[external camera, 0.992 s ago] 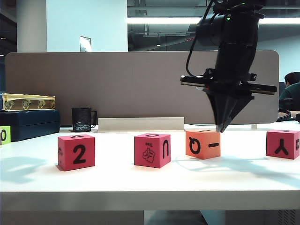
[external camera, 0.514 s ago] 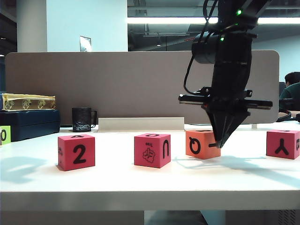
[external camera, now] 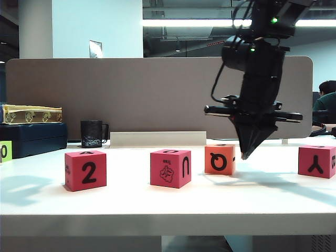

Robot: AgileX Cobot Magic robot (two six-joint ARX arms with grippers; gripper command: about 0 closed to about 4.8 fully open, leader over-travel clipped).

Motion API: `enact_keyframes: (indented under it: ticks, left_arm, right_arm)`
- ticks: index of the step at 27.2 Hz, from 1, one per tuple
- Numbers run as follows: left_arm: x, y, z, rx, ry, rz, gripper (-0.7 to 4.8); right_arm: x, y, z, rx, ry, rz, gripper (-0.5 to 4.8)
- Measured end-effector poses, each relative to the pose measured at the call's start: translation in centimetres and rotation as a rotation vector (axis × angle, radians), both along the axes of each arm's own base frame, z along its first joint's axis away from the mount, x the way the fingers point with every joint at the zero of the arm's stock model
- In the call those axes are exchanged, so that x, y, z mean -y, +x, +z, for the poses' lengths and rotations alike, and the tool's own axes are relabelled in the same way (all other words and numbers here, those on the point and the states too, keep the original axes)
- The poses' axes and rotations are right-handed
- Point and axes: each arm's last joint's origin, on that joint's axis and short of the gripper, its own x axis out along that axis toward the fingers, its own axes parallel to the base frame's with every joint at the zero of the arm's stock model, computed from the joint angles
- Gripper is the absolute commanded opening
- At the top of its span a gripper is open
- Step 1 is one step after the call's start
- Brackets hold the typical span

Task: Select the appropriate blocks from the scattered letter blocks on the table and arrange them in a row to spell out "2024".

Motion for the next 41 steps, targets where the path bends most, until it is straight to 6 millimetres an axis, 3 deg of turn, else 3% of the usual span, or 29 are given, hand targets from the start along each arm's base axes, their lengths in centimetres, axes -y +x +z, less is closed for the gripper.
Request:
enact_keyframes:
  ticks: [15, 18, 20, 25, 28, 31, 34, 41]
  left_arm:
    - [0.0, 0.0, 0.0, 0.005, 0.012, -0.01, 2.63]
    - [0.0, 0.0, 0.0, 0.006, 0.013, -0.012, 2.63]
    - [0.0, 0.0, 0.0, 0.008, 0.012, -0.012, 2.63]
    - [0.0, 0.0, 0.0, 0.009, 0.011, -0.012, 2.63]
    - [0.0, 0.1, 0.1, 0.016, 0.007, -0.012, 2.63]
    - [0.1, 0.1, 0.2, 0.025, 0.001, -0.012, 2.63]
    - [0.1, 0.1, 0.2, 0.025, 0.002, -0.011, 2.63]
    - [0.1, 0.1, 0.2, 0.025, 0.001, -0.012, 2.63]
  right_arm:
    - [-0.3, 1.2, 0.4, 0.087, 0.129, 0.032, 0.12]
    - [-0.4, 1.4, 0.9, 0.097, 0.133, 0.034, 1.75]
    - [-0.5, 1.6, 1.6, 0.118, 0.141, 0.035, 2.46]
    - [-0.7, 2.3, 4.3, 0.175, 0.151, 0.054, 3.02]
    - [-0.9, 2.3, 5.6, 0.17, 0.186, 0.099, 3.93]
    - [-1.4, 1.9, 5.4, 0.142, 0.185, 0.16, 4.68]
    - [-1.9, 1.2, 4.5, 0.068, 0.124, 0.263, 4.79]
    - [-1.8, 1.3, 3.5, 0.029, 0.094, 0.278, 4.79]
